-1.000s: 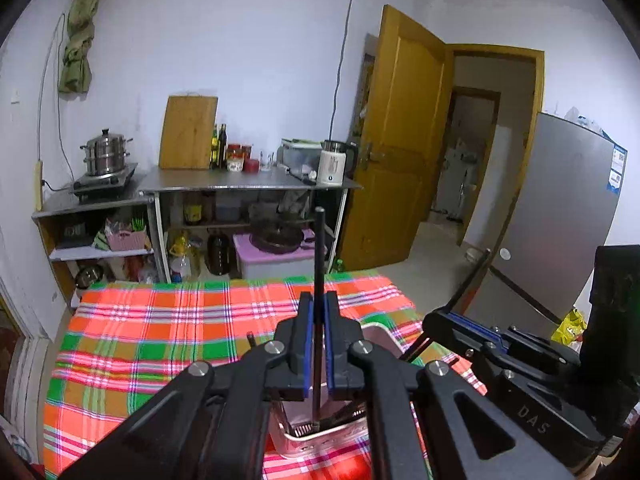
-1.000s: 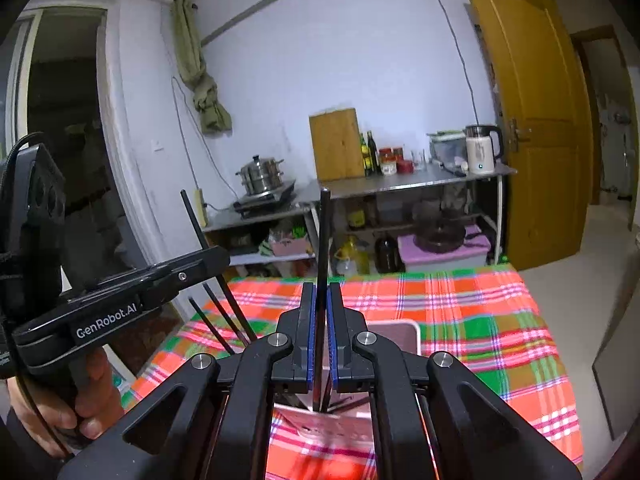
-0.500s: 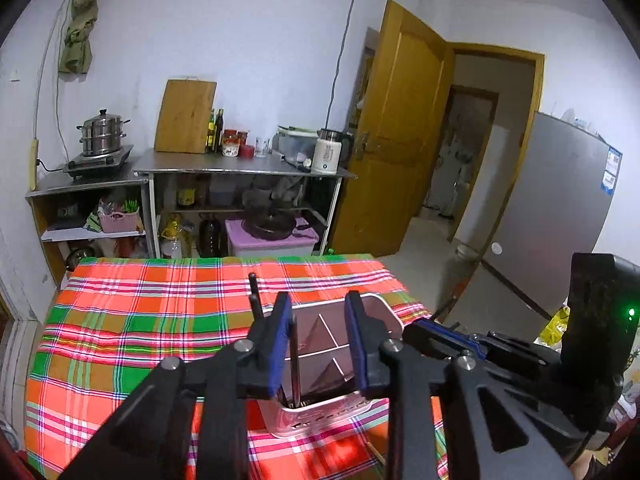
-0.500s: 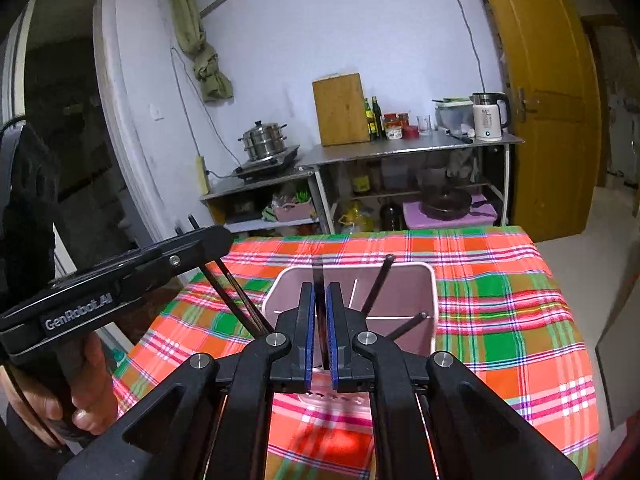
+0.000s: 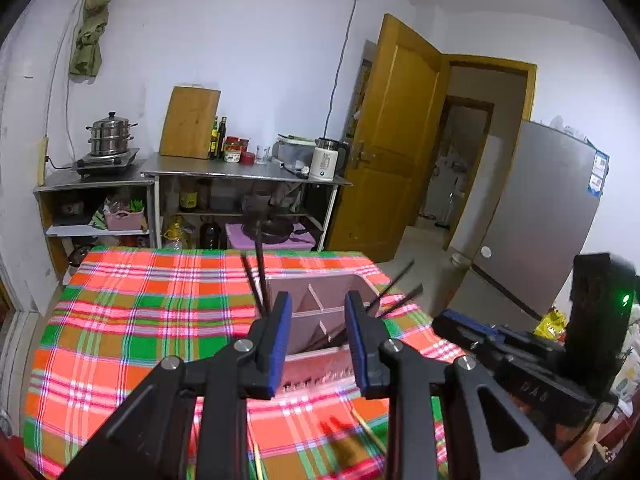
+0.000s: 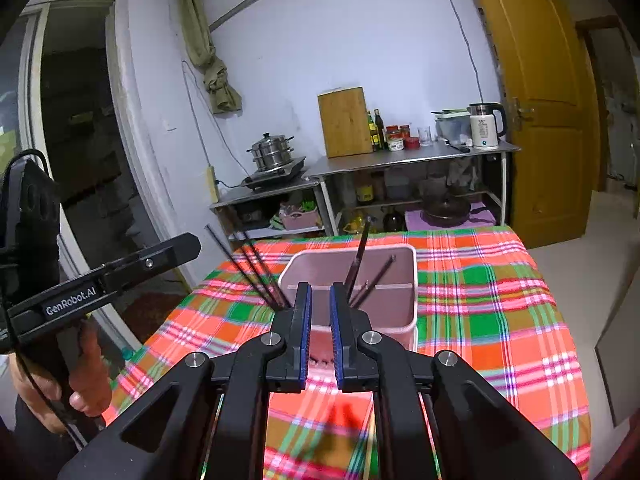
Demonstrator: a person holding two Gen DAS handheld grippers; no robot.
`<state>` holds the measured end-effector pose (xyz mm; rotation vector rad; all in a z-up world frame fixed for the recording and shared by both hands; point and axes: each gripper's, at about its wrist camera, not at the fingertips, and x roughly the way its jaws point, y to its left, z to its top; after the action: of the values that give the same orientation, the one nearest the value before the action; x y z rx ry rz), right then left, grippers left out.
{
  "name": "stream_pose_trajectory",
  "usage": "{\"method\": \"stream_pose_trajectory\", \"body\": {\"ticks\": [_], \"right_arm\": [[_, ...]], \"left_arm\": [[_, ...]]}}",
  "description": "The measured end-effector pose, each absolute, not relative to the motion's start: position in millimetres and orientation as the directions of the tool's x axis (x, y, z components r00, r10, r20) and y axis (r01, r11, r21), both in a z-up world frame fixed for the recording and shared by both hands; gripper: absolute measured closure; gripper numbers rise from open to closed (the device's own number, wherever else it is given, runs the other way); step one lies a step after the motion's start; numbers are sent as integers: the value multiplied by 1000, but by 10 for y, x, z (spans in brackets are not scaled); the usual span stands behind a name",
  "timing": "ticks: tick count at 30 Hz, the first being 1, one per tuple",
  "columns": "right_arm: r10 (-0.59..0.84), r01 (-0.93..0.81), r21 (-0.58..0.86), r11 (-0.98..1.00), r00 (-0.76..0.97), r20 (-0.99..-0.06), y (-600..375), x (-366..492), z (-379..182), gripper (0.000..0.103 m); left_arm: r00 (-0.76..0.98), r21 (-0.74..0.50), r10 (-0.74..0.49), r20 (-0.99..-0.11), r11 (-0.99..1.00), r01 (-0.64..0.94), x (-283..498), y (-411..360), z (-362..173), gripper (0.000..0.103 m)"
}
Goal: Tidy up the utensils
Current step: 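Move both open tools down to the light wooden chopsticks on the cloth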
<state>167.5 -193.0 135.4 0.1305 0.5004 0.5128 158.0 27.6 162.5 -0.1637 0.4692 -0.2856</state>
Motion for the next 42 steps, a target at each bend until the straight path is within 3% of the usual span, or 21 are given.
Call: {"method": "stream_pose_trajectory", "body": {"ticks": [24, 42], "right_arm": [[463, -426, 195, 884, 730, -503, -2108, 858, 953, 93], [399, -394, 161, 905, 656, -641, -2014, 1228, 332, 90]], "left_arm": [[794, -199, -272, -543, 961, 194, 858, 178, 864, 74], [679, -160, -205, -705, 979, 130, 1254, 350, 185, 74]]}}
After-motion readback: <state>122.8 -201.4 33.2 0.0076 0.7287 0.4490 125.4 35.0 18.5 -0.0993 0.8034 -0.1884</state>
